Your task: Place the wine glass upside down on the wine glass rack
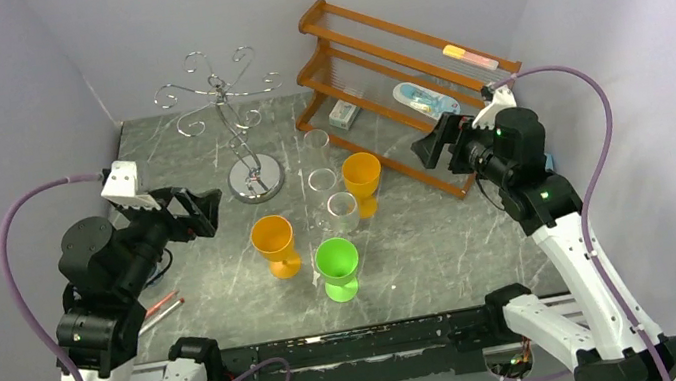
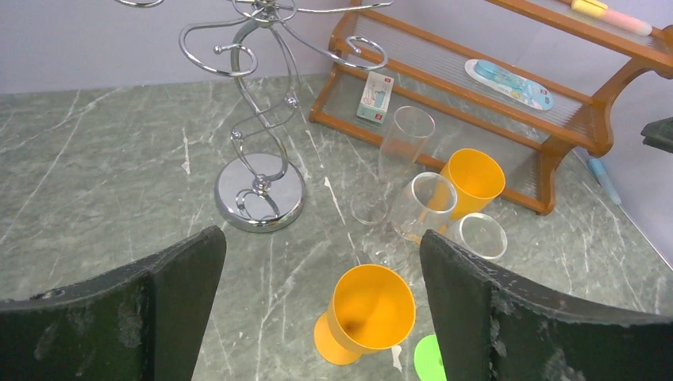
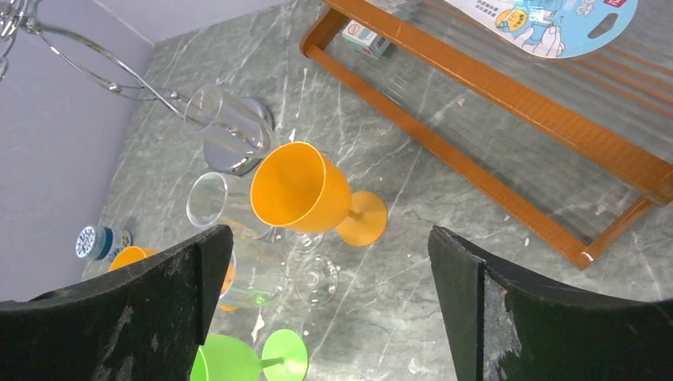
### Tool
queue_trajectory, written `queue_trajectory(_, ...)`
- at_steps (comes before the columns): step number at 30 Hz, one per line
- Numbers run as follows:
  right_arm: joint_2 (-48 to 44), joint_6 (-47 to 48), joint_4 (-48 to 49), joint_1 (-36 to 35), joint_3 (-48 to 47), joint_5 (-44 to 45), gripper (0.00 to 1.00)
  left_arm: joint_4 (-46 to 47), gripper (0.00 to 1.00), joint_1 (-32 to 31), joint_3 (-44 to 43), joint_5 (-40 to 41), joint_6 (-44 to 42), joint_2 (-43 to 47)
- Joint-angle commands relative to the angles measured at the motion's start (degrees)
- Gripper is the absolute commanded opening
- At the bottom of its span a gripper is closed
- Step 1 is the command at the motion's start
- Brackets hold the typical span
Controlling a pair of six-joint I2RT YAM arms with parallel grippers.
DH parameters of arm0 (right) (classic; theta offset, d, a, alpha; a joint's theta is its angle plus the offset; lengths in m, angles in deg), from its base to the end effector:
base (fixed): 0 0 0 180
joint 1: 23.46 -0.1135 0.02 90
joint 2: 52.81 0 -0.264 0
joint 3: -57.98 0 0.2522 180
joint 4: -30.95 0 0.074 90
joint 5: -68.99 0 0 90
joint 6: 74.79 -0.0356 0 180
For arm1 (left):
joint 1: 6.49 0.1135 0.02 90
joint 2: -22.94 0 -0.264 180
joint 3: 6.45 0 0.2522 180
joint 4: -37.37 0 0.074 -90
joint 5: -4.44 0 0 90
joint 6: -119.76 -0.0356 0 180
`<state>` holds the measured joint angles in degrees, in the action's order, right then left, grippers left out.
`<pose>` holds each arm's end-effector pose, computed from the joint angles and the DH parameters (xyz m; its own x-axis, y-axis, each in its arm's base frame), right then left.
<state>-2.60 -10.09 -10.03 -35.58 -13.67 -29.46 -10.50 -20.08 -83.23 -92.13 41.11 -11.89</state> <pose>0.1834 0.0447 0.3720 -0.4423 0.3374 -0.8310 -0.1704 0.8781 0.4472 0.0959 -0.0274 0.4216 -0.1660 -0.1610 -0.9729 0.3176 0.9253 -0.2073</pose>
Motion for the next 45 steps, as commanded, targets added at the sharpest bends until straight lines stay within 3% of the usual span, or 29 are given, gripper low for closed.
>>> queue_trajectory(1,-2.1,0.6,1.6,-0.3,1.6,-1.1,1.0,0.7,0.97,-0.3,0.5,-1.3,0.7,0.2)
queue_trajectory(13,-1.3,0.6,1.7,-0.3,1.2,-3.5,1.0,1.4,0.97,-0.3,1.4,-3.2,1.1,0.9)
queue_trajectory(17,0.6,0.3,2.0,-1.4,0.6,-6.0,0.93,2.8,0.97,-0.3,2.1,-8.3,1.4,1.9)
queue_trajectory(20,4.5,1.0,-0.8,-7.0,-2.6,-3.1,0.85,3.6,0.97,-0.3,2.7,-12.1,1.1,2.4)
queue_trajectory(22,7.6,1.4,-2.6,-15.1,-5.4,5.9,0.83,3.8,0.97,-0.3,3.1,-12.2,1.4,2.7)
queue_trajectory(27,19.8,1.3,-5.2,-35.3,-13.1,22.1,0.83,2.3,0.97,-0.3,3.2,-7.6,2.9,2.2)
queue_trajectory(30,27.8,2.2,-7.4,-41.7,-18.5,29.7,0.81,-0.6,0.94,-0.3,2.5,-2.1,3.8,1.4)
queue_trajectory(35,38.0,4.3,-9.4,-44.8,-26.5,33.8,0.66,-4.0,0.92,-0.3,1.9,3.1,4.9,0.6)
queue_trajectory(45,51.6,9.5,-8.6,-44.8,-34.8,34.0,0.5,-4.1,0.9,-0.3,3.3,3.0,7.0,1.0)
